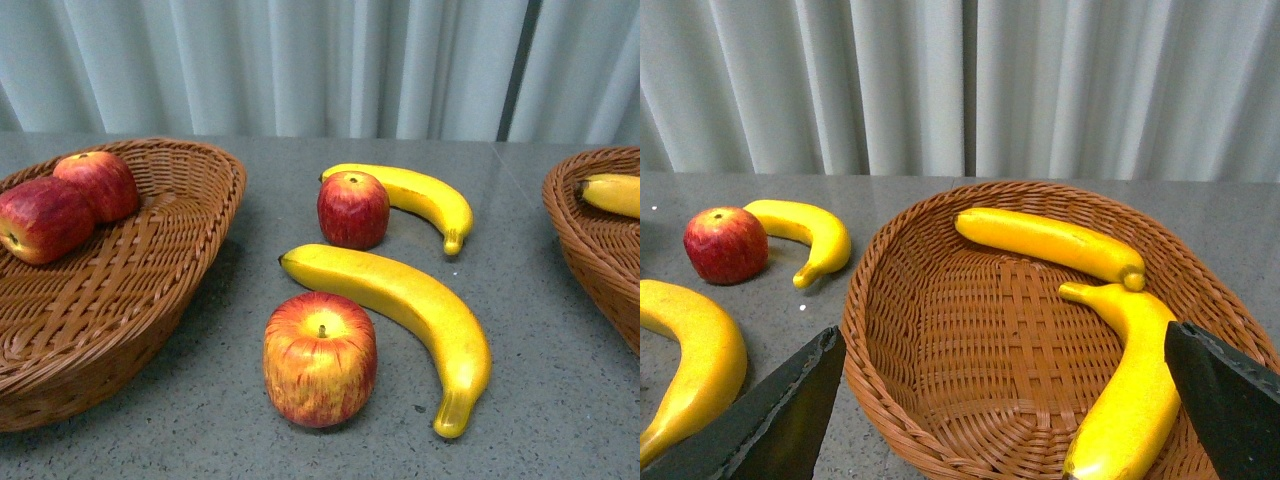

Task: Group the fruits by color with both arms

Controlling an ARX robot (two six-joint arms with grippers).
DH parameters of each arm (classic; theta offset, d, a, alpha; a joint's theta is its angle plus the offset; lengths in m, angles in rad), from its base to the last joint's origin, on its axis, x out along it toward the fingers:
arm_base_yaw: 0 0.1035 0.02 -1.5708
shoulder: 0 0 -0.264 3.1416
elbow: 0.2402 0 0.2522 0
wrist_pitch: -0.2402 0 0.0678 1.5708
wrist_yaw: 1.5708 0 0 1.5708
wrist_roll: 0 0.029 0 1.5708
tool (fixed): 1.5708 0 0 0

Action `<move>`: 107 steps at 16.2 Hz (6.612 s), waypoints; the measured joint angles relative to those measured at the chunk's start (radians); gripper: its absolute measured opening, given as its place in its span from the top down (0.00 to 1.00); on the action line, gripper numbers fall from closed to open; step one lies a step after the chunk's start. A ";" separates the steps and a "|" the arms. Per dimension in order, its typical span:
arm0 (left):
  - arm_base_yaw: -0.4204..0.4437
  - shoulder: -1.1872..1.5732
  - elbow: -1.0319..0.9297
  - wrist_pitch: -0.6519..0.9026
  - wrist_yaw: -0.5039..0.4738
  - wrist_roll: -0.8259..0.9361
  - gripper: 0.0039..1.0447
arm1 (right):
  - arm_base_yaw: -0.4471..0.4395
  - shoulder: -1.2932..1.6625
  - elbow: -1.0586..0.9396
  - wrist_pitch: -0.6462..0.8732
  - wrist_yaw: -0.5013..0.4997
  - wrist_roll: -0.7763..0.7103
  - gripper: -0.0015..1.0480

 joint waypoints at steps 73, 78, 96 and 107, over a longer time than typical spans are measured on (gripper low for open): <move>-0.297 1.801 1.251 0.043 0.079 0.121 0.06 | 0.000 0.000 0.000 0.001 0.001 0.003 0.06; -0.378 1.913 1.297 0.010 0.180 0.297 0.06 | 0.000 0.000 0.000 0.001 0.001 0.003 0.06; -0.386 2.163 1.474 0.032 0.278 0.344 0.33 | 0.000 0.000 0.000 0.001 0.001 0.003 0.06; -0.272 1.726 1.167 0.128 -0.113 0.013 0.35 | 0.000 0.000 0.000 0.001 0.001 0.003 0.06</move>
